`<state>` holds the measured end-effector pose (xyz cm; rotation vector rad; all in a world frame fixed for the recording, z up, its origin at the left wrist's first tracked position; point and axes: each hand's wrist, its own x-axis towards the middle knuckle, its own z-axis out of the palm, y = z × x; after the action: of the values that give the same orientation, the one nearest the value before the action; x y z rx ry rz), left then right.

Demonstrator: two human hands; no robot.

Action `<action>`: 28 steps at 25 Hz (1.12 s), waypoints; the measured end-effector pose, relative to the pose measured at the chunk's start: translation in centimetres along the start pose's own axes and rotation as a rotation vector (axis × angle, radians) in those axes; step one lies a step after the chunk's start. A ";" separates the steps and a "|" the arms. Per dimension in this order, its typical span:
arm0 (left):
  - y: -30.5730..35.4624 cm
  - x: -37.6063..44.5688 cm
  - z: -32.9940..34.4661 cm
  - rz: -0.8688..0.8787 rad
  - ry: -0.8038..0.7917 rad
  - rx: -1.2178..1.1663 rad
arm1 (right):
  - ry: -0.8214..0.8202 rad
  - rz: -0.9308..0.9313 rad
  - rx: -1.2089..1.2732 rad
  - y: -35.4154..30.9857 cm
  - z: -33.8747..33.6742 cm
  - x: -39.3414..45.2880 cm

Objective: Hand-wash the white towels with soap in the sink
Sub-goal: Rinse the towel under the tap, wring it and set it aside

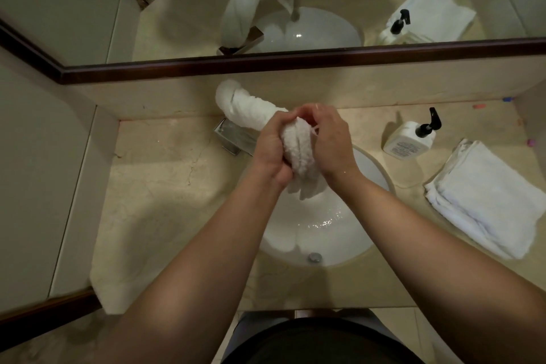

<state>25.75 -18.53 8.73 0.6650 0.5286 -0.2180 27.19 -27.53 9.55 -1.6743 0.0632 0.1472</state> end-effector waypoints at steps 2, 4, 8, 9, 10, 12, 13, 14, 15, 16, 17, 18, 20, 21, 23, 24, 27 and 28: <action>0.0 0.0 -0.6 -0.029 -0.023 -0.012 | 0.034 0.062 0.084 -0.4 -0.8 1.0; -0.2 -0.4 -1.0 -0.044 -0.001 -0.014 | -0.019 0.151 0.061 -0.2 -1.4 2.2; -0.3 -0.8 -1.7 -0.062 0.034 -0.127 | -0.348 0.472 0.105 1.4 -1.1 3.9; -0.4 -0.8 -1.9 -0.046 0.021 -0.151 | -0.454 0.580 0.178 1.8 -1.0 3.8; -0.3 -0.9 -1.8 -0.039 0.015 -0.172 | -0.540 0.664 0.253 2.1 -0.9 3.6; -0.2 -0.9 -1.6 -0.025 0.020 -0.192 | -0.665 0.729 0.335 2.2 -1.0 2.7; 0.0 -0.9 -1.6 -0.018 0.014 -0.185 | -0.704 0.726 0.373 2.0 -1.2 2.2; 0.2 -0.9 -1.5 -0.018 0.017 -0.182 | -0.745 0.711 0.410 1.9 -1.4 1.8; 0.5 -0.7 -1.5 -0.018 0.034 -0.163 | -0.803 0.696 0.406 1.5 -1.7 1.4; 0.5 -0.5 -1.8 -0.017 0.055 -0.121 | -0.849 0.693 0.357 1.3 -2.0 1.2; 0.6 0.1 -2.3 -0.003 0.104 -0.048 | -0.877 0.699 0.260 0.9 -2.3 0.9; 0.7 0.5 -2.9 0.025 0.158 0.027 | -0.867 0.702 0.147 0.7 -2.4 0.6; 0.6 1.1 -4.0 0.097 0.303 0.145 | -0.801 0.656 0.003 0.6 -2.2 0.0; 0.5 1.4 -4.6 0.125 0.376 0.198 | -0.762 0.602 -0.037 0.6 -2.0 -0.4; 0.4 1.8 -5.2 0.166 0.457 0.314 | -0.688 0.489 -0.100 1.1 -1.5 -1.2; 0.4 1.9 -5.4 0.154 0.470 0.382 | -0.656 0.459 -0.123 1.4 -1.3 -1.6; 0.7 1.9 -5.3 0.037 0.399 0.501 | -0.534 0.484 -0.118 2.1 -0.9 -2.4; 0.9 1.8 -5.2 -0.003 0.356 0.469 | -0.496 0.513 -0.090 2.3 -0.7 -2.5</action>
<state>25.54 -14.55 4.81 1.1721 0.8307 -0.2295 24.45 -28.58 7.67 -1.6378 0.1114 0.9565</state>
